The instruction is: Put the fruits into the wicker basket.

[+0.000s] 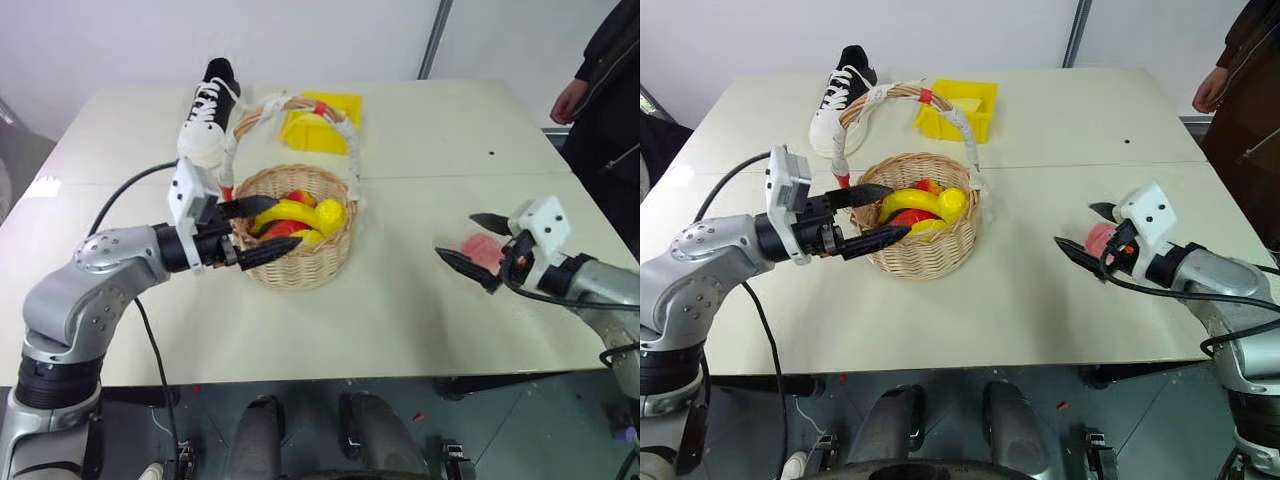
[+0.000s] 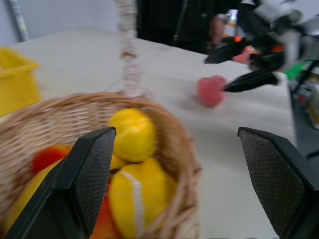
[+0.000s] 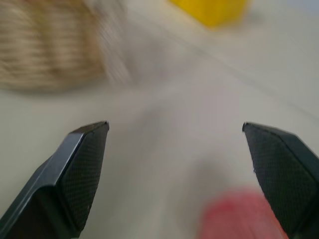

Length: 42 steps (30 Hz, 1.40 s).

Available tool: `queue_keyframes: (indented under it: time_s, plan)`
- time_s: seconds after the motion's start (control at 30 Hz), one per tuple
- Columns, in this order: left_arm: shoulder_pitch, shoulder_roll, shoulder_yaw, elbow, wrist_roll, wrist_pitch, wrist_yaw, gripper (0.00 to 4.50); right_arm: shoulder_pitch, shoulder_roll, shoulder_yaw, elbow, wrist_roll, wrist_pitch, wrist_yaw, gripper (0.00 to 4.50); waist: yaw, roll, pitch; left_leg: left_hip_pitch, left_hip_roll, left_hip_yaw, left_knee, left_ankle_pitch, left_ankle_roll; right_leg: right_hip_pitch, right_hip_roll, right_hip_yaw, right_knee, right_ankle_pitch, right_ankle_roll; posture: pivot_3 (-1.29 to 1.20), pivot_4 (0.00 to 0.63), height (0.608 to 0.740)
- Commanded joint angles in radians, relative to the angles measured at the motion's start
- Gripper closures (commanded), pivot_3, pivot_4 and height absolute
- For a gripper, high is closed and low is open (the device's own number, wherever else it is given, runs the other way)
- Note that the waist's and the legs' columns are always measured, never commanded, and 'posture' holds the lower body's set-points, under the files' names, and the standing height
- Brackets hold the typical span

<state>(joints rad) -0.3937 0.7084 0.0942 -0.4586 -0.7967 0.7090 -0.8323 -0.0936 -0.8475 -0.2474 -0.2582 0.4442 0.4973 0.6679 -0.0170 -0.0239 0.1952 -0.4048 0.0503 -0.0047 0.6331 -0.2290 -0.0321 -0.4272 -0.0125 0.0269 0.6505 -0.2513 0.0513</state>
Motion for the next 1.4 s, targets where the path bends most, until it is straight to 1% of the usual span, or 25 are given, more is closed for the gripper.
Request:
queue_keyframes:
  time_s: [0.03, 0.17, 0.37, 0.47, 0.53, 0.57, 0.67, 0.73, 0.8, 0.83, 0.93, 1.0, 1.13, 1.3, 1.37, 1.4]
  plan:
    - [-0.003, -0.003, 0.001, -0.056, -0.02, -0.019, -0.024, 0.33, -0.023, 0.012, -0.013, 0.064, -0.067, -0.019, -0.054, 0.0, -0.001, 0.0, 0.0, 0.0, 0.0, 0.0, 0.0, 0.0, 0.0, 0.0, 0.0, 0.0, 0.0, 0.0, 0.0, 0.0, 0.15, 0.74]
    - [0.005, -0.012, -0.009, -0.076, -0.013, -0.025, -0.028, 0.33, -0.044, 0.028, 0.001, 0.126, -0.105, 0.014, -0.084, 0.0, -0.001, 0.0, 0.0, 0.001, 0.0, 0.0, 0.0, 0.0, 0.0, 0.0, 0.0, 0.0, 0.001, 0.001, 0.001, 0.0, 0.15, 0.74]
    - [0.021, -0.014, -0.015, -0.099, -0.007, -0.031, -0.038, 0.33, -0.073, 0.061, -0.008, 0.214, -0.089, 0.071, -0.075, 0.0, 0.001, 0.0, 0.0, 0.0, 0.0, 0.0, 0.0, 0.0, 0.0, 0.0, 0.0, 0.0, 0.001, 0.001, 0.002, 0.0, 0.15, 0.74]
    - [0.032, -0.007, -0.029, -0.096, 0.023, -0.046, -0.04, 0.27, -0.083, 0.073, -0.017, 0.224, -0.082, 0.086, -0.081, 0.78, 0.001, 0.0, 0.0, 0.001, 0.0, 0.0, 0.0, 0.0, 0.0, 0.0, 0.0, 0.0, 0.001, 0.001, 0.002, 0.0, 0.15, 0.74]
    - [0.044, -0.008, -0.026, -0.088, 0.037, -0.06, -0.036, 0.27, -0.088, 0.076, -0.019, 0.206, -0.077, 0.09, -0.081, 1.7, 0.0, 0.0, 0.0, 0.001, 0.0, 0.0, 0.001, 0.0, 0.0, 0.001, 0.0, 0.0, 0.001, 0.001, 0.002, 0.0, 0.15, 0.74]
    - [0.053, -0.009, -0.02, -0.083, 0.041, -0.065, -0.033, 0.27, -0.089, 0.078, -0.023, 0.191, -0.07, 0.096, -0.079, 2.03, 0.0, 0.0, 0.0, 0.001, 0.0, 0.0, 0.001, 0.0, 0.0, 0.001, 0.0, 0.0, 0.001, 0.001, 0.002, 0.0, 0.15, 0.74]
    - [0.085, -0.006, -0.004, -0.06, 0.071, -0.099, -0.036, 0.27, -0.089, 0.067, -0.012, 0.149, -0.075, 0.082, -0.06, 2.03, 0.0, 0.0, 0.0, 0.001, 0.0, 0.0, 0.001, 0.0, 0.0, 0.001, 0.0, 0.0, 0.001, 0.001, 0.002, 0.0, 0.15, 0.74]
    - [0.133, -0.008, 0.053, -0.018, 0.088, -0.138, -0.026, 0.27, -0.092, 0.052, 0.003, 0.039, -0.051, 0.033, 0.007, 2.03, -0.002, 0.001, 0.0, 0.001, 0.0, 0.0, 0.0, 0.0, 0.0, 0.0, 0.001, 0.0, 0.001, 0.001, 0.002, 0.0, 0.15, 0.74]
    - [0.196, -0.013, 0.13, 0.027, 0.119, -0.211, -0.02, 0.27, -0.134, 0.054, 0.02, -0.141, 0.051, 0.02, 0.098, 2.03, -0.011, 0.003, 0.001, 0.001, 0.0, 0.0, 0.0, 0.0, 0.0, 0.0, 0.001, 0.001, 0.001, 0.001, 0.002, 0.0, 0.15, 0.74]
    - [0.222, -0.016, 0.155, 0.041, 0.13, -0.241, -0.023, 0.27, -0.161, 0.063, 0.032, -0.202, 0.097, 0.042, 0.117, 2.03, -0.018, 0.004, 0.001, 0.002, 0.0, 0.0, -0.001, 0.0, 0.0, -0.001, 0.002, 0.001, 0.001, 0.001, 0.004, 0.0, 0.15, 0.74]
    - [0.308, -0.024, 0.219, 0.08, 0.145, -0.314, -0.05, 0.27, -0.304, 0.147, 0.143, -0.295, 0.148, 0.128, 0.05, 2.03, -0.026, 0.003, 0.001, 0.004, 0.001, -0.003, -0.002, 0.0, 0.0, 0.0, 0.003, 0.001, 0.004, 0.0, 0.006, 0.0, 0.15, 0.74]
    - [0.331, -0.039, 0.239, 0.094, 0.142, -0.336, -0.042, 0.27, -0.384, 0.207, 0.234, -0.292, 0.111, 0.169, -0.011, 2.03, -0.025, 0.001, 0.0, 0.005, 0.002, -0.003, -0.002, 0.0, 0.0, 0.0, 0.003, 0.0, 0.004, -0.002, 0.003, 0.0, 0.15, 0.74]
    - [0.366, -0.067, 0.248, 0.098, 0.156, -0.371, -0.023, 0.27, -0.531, 0.403, 0.387, -0.201, 0.023, 0.227, -0.164, 2.03, -0.019, 0.001, 0.0, 0.002, 0.0, -0.002, -0.001, 0.0, 0.0, 0.0, 0.001, 0.0, 0.003, 0.0, -0.001, 0.0, 0.15, 0.74]
    - [0.388, -0.087, 0.237, 0.085, 0.178, -0.393, -0.004, 0.27, -0.614, 0.574, 0.509, -0.041, -0.095, 0.194, -0.249, 2.03, -0.017, 0.0, -0.001, -0.001, 0.0, -0.001, 0.0, 0.0, 0.0, -0.002, 0.0, 0.001, 0.002, 0.001, 0.0, 0.0, 0.15, 0.74]
    - [0.389, -0.097, 0.234, 0.073, 0.178, -0.396, 0.008, 0.27, -0.615, 0.6, 0.528, -0.016, -0.114, 0.181, -0.242, 1.11, -0.015, 0.0, -0.001, -0.002, 0.0, -0.002, -0.001, 0.0, 0.0, -0.003, 0.0, 0.0, 0.002, 0.002, 0.002, 0.0, 0.15, 0.74]
    - [0.388, -0.1, 0.233, 0.069, 0.177, -0.395, 0.013, 0.27, -0.614, 0.604, 0.528, -0.018, -0.119, 0.171, -0.233, 0.75, -0.013, 0.0, -0.001, -0.002, 0.0, -0.002, -0.001, 0.0, 0.0, -0.003, 0.0, 0.0, 0.002, 0.002, 0.002, 0.0, 0.15, 0.74]
